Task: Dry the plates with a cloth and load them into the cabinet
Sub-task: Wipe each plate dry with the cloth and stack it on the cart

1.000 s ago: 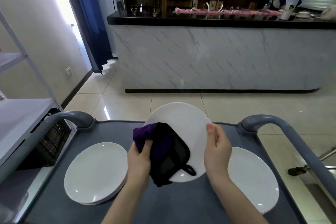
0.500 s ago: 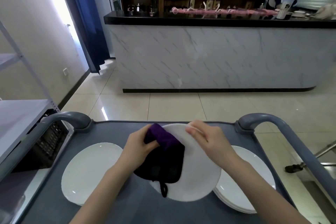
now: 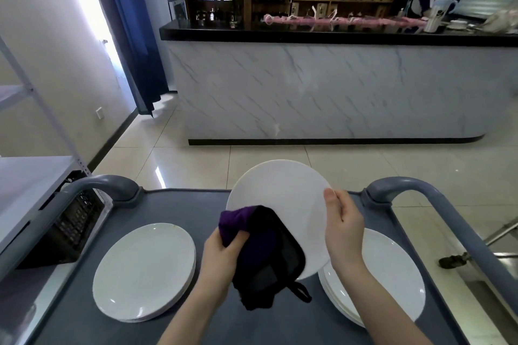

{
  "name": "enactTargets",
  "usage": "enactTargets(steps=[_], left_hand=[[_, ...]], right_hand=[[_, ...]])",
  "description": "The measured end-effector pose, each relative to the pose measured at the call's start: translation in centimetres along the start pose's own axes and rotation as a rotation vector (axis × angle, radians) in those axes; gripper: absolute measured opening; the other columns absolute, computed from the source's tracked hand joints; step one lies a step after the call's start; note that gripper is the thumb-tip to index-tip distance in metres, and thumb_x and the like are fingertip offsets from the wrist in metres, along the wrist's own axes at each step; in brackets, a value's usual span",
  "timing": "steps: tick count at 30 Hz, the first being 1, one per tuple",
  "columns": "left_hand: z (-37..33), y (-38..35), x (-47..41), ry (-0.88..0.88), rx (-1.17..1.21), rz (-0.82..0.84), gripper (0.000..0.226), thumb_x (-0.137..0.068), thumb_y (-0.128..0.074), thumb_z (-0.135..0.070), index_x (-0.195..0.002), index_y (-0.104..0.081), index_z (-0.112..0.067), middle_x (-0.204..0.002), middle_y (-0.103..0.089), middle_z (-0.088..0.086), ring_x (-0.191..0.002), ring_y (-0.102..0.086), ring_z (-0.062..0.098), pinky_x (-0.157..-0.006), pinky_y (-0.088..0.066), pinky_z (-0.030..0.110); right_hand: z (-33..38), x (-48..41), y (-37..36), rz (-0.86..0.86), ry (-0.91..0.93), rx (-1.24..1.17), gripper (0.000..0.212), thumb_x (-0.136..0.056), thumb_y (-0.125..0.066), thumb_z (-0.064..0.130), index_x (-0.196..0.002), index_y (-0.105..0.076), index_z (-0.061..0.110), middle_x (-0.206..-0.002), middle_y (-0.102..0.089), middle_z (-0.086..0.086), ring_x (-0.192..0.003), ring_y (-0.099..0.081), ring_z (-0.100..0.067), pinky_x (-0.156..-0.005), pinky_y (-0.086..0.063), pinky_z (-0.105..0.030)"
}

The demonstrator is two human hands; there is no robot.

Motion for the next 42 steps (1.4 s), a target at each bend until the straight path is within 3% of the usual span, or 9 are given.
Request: enactTargets(steps=[6,12,16,19,22,26,31,37,42], left_hand=[[-1.2,0.9,0.4,-0.271,-0.235,-0.223,0.010,-0.087,-0.066,-0.032,-0.091,-0.063,-0.040,-0.082,-0.069,-0.017,-0.078,-0.063,0.000,-0.066,-0.047,0.022],[-2.1,-0.4,1.5,-0.535,-0.444,-0.186,0.049,-0.084,-0.066,-0.002,-0.096,-0.062,-0.049,-0.090,-0.069,-0.026,-0.087,-0.062,-0.006,-0.070,-0.042,0.004],[-1.5,-1.5,3.1,-0.909,-0.788,-0.179,0.039,-0.073,-0.081,-0.001,-0.109,-0.072,-0.014,-0.099,-0.072,-0.008,-0.076,-0.066,0.008,-0.064,-0.053,0.020],[-0.8,-1.6,3.6,-1.032,-0.905,-0.174,0.043,-0.064,-0.090,-0.009,-0.105,-0.076,-0.007,-0.103,-0.075,0.001,-0.079,-0.071,0.017,-0.063,-0.056,0.024],[0.0,-1.0,3.7,-0.994,-0.879,-0.018,0.063,-0.051,-0.096,-0.007,-0.111,-0.074,-0.007,-0.114,-0.073,0.002,-0.095,-0.072,0.018,-0.074,-0.060,0.030],[1.1,-0.5,3.8,-0.769,-0.701,0.150,0.064,-0.071,-0.081,0.006,-0.127,-0.066,-0.022,-0.130,-0.064,-0.012,-0.119,-0.060,0.002,-0.100,-0.048,0.021],[0.6,-0.7,2.6,-0.372,-0.377,-0.027,0.040,-0.097,-0.053,-0.009,-0.110,-0.064,-0.045,-0.097,-0.071,-0.026,-0.092,-0.065,-0.005,-0.076,-0.046,0.007],[-0.8,-1.2,0.0,-0.148,-0.117,-0.303,0.027,-0.103,-0.041,-0.042,-0.094,-0.065,-0.034,-0.084,-0.070,-0.011,-0.089,-0.064,0.015,-0.078,-0.052,0.038],[-2.3,-3.7,-0.3,-0.237,-0.267,-0.062,0.032,-0.097,-0.050,-0.045,-0.129,-0.055,-0.044,-0.109,-0.067,-0.020,-0.108,-0.060,0.002,-0.094,-0.048,0.031]], right_hand=[[-0.4,-0.7,0.9,0.053,0.008,0.374,0.015,-0.097,-0.057,0.037,-0.094,-0.058,0.021,-0.093,-0.061,0.004,-0.084,-0.059,-0.014,-0.071,-0.047,-0.034],[1.7,2.5,-4.0,0.385,-0.313,0.030,0.038,-0.094,-0.054,0.053,-0.123,-0.060,0.030,-0.116,-0.067,0.012,-0.111,-0.062,-0.010,-0.092,-0.046,-0.025],[1.4,3.5,-5.8,0.307,-0.574,-0.167,0.043,-0.089,-0.062,0.056,-0.088,-0.056,0.013,-0.078,-0.063,0.002,-0.074,-0.062,-0.014,-0.058,-0.046,-0.023],[0.4,3.8,-5.6,0.224,-0.652,-0.192,0.034,-0.093,-0.063,0.038,-0.081,-0.055,0.007,-0.073,-0.059,-0.006,-0.068,-0.058,-0.021,-0.060,-0.044,-0.030],[-0.2,4.1,-5.2,0.165,-0.645,-0.233,0.022,-0.096,-0.056,0.020,-0.096,-0.061,-0.002,-0.097,-0.069,-0.023,-0.090,-0.067,-0.036,-0.079,-0.054,-0.045],[-0.2,3.8,-4.5,0.201,-0.568,-0.331,0.012,-0.098,-0.055,0.012,-0.099,-0.065,0.008,-0.107,-0.071,-0.021,-0.102,-0.067,-0.033,-0.093,-0.052,-0.051],[-0.3,3.7,-3.8,0.329,-0.496,-0.418,0.015,-0.099,-0.056,0.016,-0.106,-0.068,0.021,-0.099,-0.077,0.000,-0.093,-0.072,-0.019,-0.079,-0.059,-0.036],[-0.2,4.3,-3.6,0.454,-0.444,-0.447,0.017,-0.099,-0.056,0.017,-0.103,-0.073,0.018,-0.107,-0.074,-0.015,-0.103,-0.070,-0.033,-0.090,-0.057,-0.049],[0.3,4.8,-3.7,0.500,-0.467,-0.588,0.023,-0.093,-0.061,0.020,-0.112,-0.073,0.016,-0.115,-0.072,-0.017,-0.110,-0.068,-0.032,-0.084,-0.058,-0.037]])
Point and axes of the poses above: each hand's wrist, its own x-axis away from the middle knuckle, its own y-axis out of the back of the hand, z = x × y, the point moved 4 cm from there along -x, towards the middle knuckle
